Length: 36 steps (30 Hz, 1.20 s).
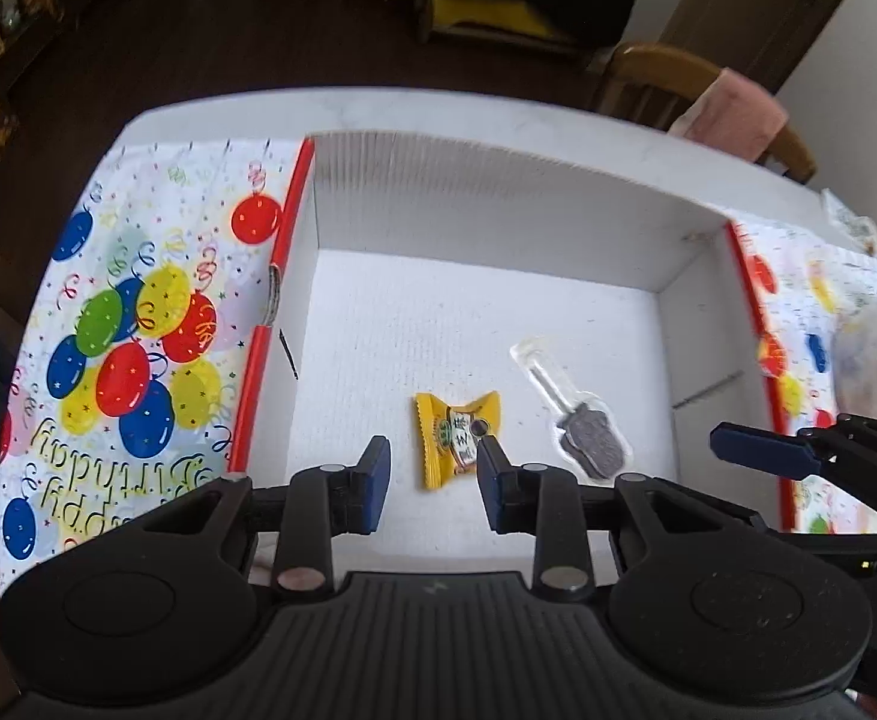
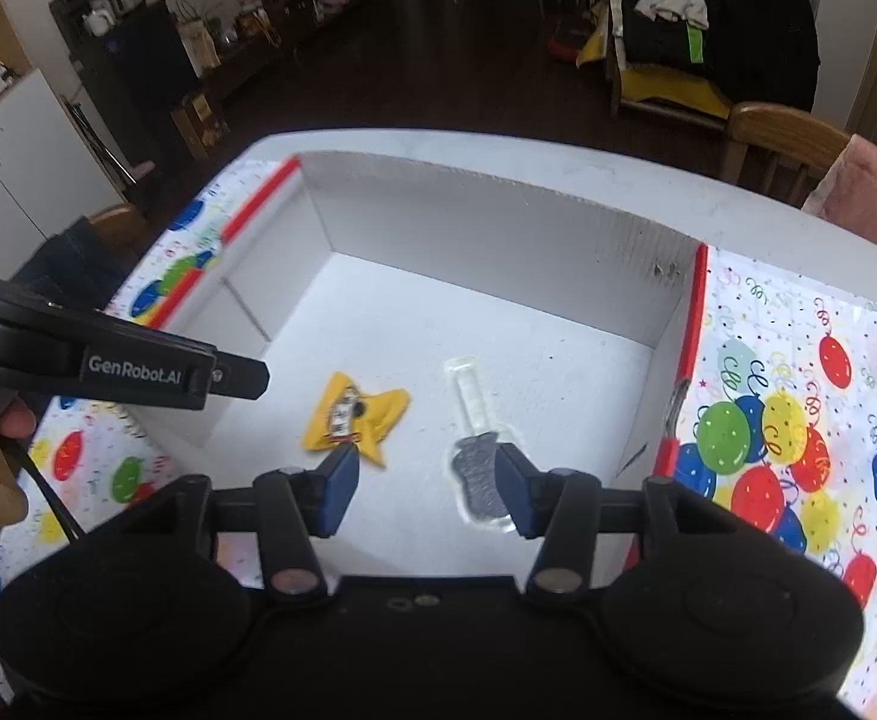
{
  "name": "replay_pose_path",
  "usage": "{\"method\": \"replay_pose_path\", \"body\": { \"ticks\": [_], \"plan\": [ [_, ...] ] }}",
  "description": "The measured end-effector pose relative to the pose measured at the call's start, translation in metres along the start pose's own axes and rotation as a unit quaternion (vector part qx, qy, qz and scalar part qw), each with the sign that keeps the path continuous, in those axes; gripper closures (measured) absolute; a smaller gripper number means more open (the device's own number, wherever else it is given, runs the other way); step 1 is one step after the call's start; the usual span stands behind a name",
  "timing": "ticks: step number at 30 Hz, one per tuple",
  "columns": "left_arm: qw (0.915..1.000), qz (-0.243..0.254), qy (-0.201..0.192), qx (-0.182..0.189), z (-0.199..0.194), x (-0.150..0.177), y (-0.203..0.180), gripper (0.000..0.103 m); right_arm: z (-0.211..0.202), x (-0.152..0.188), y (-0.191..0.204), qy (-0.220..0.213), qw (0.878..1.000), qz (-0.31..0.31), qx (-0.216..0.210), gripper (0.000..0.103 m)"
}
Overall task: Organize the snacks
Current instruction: 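Open both grippers to drop the candy and lollipop into the box, then move both tools back to the snack pile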
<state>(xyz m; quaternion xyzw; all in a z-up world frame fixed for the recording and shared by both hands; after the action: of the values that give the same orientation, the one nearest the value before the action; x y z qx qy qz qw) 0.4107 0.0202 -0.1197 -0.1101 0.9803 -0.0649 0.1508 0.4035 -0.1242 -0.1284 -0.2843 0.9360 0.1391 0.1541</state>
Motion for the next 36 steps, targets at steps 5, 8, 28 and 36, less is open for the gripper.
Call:
{"method": "replay_pose_path", "body": {
  "ticks": [5, 8, 28, 36],
  "plan": [
    [0.9994, 0.012, -0.03, 0.011, -0.03, 0.021, 0.005, 0.072, -0.029, 0.015, 0.012, -0.028, 1.0, 0.008, -0.006, 0.05],
    [0.9986, 0.017, -0.047, 0.014, -0.048, 0.035, 0.009, 0.069, -0.047, 0.024, 0.021, -0.048, 0.999, 0.013, -0.008, 0.045],
    [0.9888, 0.006, -0.149, -0.006, -0.132, 0.145, 0.066, 0.034, -0.104, 0.102, 0.089, -0.123, 0.992, 0.019, -0.019, 0.013],
    [0.9893, 0.005, -0.146, -0.009, -0.131, 0.179, 0.088, 0.029, -0.102, 0.133, 0.108, -0.13, 0.991, 0.016, -0.028, 0.002]
  ]
}}
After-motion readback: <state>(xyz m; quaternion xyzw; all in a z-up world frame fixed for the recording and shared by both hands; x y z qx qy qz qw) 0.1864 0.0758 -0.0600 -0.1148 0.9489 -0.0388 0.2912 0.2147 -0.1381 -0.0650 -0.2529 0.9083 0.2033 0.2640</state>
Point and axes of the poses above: each gripper's, at about its wrist camera, not at the fingertips, and z roughly the way its jaws point, y to its left, x to its underside, the point moved 6 cm from there along z, roughly the way its jaws point, and after that the axes turned 7 degrees about y, right-handed, at the moved point
